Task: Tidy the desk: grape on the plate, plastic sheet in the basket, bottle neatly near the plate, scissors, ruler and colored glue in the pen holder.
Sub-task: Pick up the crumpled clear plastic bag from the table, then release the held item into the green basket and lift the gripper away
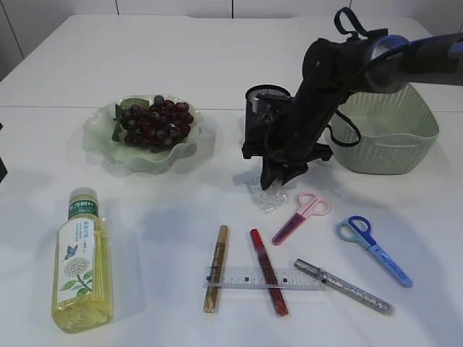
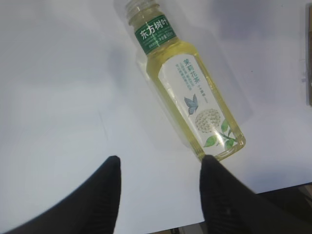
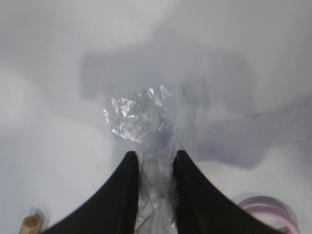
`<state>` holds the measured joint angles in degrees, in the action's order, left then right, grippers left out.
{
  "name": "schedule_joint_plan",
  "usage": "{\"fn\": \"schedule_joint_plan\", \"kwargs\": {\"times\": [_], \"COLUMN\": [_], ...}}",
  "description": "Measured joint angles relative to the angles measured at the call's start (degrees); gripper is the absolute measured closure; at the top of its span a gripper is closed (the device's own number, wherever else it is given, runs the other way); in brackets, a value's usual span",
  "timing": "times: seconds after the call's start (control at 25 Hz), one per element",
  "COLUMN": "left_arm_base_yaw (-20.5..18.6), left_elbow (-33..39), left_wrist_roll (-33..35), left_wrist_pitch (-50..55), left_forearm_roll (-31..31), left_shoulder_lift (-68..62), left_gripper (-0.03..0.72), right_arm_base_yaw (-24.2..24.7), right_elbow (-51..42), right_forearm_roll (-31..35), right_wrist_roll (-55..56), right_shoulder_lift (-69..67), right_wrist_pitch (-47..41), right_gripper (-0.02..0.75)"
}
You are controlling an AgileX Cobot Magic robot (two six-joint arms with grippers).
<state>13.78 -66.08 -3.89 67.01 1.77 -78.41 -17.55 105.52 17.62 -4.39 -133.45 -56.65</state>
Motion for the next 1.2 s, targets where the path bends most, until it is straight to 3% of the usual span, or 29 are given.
{"fn": "schedule_joint_plan", "kwargs": {"times": [0.32,0.6,0.92,1.2], "left_arm_base_yaw": [0.0,0.0,0.0,0.0], "left_elbow": [0.0,0.0,0.0,0.0], "left_wrist_roll": [0.0,0.0,0.0,0.0], "left_wrist_pitch": [0.0,0.0,0.0,0.0], "left_forearm_roll": [0.0,0.0,0.0,-0.1], "left_shoulder_lift": [0.0,0.0,0.0,0.0], "left_gripper": [0.309,0.309,0.309,0.309], "right_arm_base_yaw": [0.0,0.7,10.4,18.6], "right_elbow": [1.4,5.0,9.1,9.1], "right_forearm_roll": [-0.4,-4.5,-4.9,-10.2], "right_wrist_roll": [0.0,0.0,0.5,1.5], "right_shoulder_lift": [4.4,10.0,13.4,13.4], "right_wrist_pitch": [-1.4,-3.4,-4.3,-4.7], "right_gripper": [0.547,0.549,0.549,0.55]}}
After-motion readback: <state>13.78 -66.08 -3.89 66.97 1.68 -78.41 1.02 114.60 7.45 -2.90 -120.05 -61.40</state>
